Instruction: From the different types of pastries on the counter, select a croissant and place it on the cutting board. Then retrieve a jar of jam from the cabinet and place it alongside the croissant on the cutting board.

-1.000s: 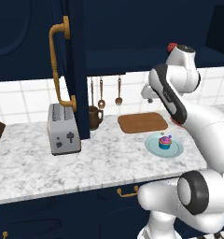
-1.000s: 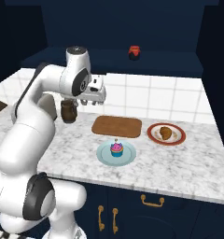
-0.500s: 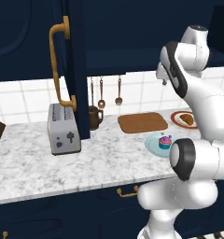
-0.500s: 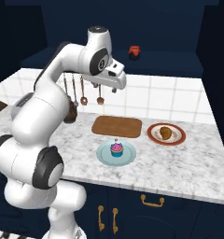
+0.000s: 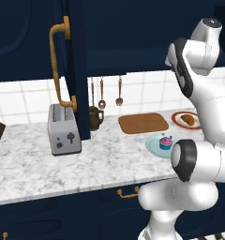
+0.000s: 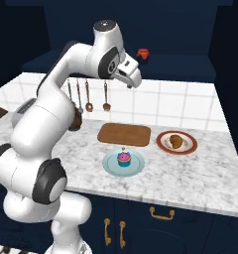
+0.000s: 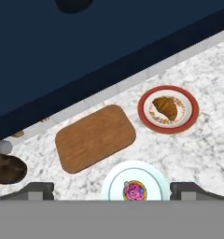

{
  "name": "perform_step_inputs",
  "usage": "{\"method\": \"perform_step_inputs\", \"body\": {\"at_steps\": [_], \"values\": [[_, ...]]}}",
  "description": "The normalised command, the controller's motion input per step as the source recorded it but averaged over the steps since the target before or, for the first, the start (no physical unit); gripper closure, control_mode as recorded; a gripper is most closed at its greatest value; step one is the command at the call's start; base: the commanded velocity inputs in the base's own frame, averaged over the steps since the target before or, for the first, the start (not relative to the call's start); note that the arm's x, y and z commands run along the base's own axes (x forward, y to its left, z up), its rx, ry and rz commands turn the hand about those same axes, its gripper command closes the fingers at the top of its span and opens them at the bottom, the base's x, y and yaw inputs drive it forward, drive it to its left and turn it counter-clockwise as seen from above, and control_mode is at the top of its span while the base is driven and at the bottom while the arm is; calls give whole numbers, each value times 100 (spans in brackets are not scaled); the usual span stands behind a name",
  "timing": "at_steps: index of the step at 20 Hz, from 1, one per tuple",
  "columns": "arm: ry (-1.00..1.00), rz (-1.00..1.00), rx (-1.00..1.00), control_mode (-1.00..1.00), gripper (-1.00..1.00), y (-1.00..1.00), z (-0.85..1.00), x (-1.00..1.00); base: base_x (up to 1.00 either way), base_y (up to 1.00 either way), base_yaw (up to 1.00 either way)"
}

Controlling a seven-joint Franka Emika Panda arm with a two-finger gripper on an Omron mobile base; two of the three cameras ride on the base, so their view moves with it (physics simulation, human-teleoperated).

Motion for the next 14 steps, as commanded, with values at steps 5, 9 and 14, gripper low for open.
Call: {"method": "perform_step_inputs", "body": {"at_steps": [5,9,14], "values": [[-25,-2,-2,-100,-100,-7,4,0,0,0,0],[-24,4,-10,-100,-100,-19,12,0,0,0,0],[-16,20,-25,-100,-100,-3,34,0,0,0,0]]}}
